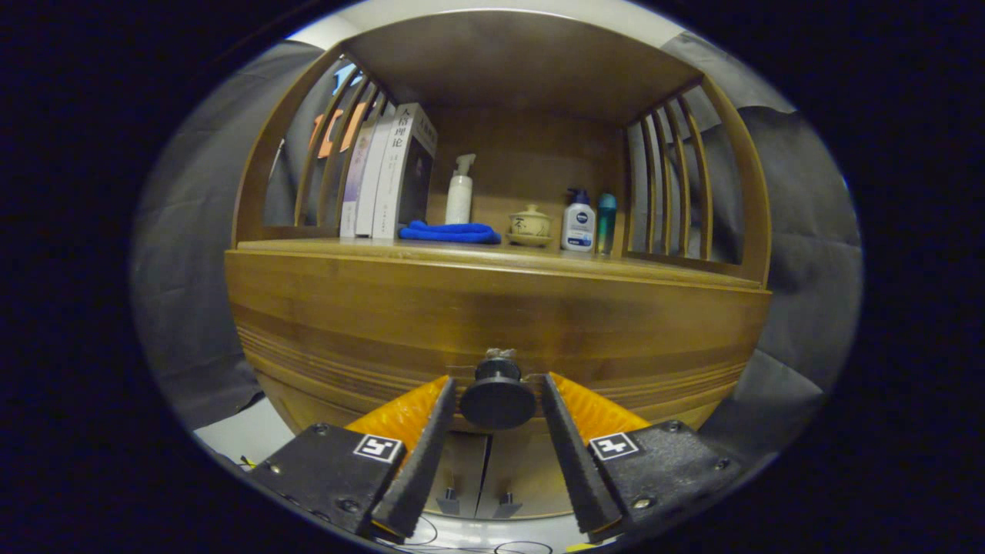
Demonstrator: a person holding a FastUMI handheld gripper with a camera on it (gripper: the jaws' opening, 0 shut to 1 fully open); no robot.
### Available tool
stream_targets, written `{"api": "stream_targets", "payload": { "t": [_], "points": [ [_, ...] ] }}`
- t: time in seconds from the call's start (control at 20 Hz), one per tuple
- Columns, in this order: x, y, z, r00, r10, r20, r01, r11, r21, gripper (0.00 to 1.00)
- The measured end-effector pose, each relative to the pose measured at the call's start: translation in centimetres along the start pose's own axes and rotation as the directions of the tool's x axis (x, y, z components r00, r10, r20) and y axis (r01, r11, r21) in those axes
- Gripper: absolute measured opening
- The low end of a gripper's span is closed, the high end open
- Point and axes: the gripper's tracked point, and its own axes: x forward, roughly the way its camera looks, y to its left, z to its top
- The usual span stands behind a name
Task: Pull open the drawer, take out the items inside it, and place them on the countertop above the cabinet.
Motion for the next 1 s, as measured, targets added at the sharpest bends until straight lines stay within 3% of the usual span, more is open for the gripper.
{"api": "stream_targets", "payload": {
  "t": [0.25, 0.45, 1.0],
  "points": [
    [-0.06, -0.04, -0.05, 1.000, -0.018, -0.001, 0.018, 0.999, 0.027, 0.47],
    [-0.10, 0.02, -0.01, 0.999, -0.008, -0.036, 0.010, 0.998, 0.059, 0.37],
    [-0.21, -0.07, -0.08, 0.997, -0.005, -0.075, 0.009, 0.998, 0.054, 0.32]
  ]
}}
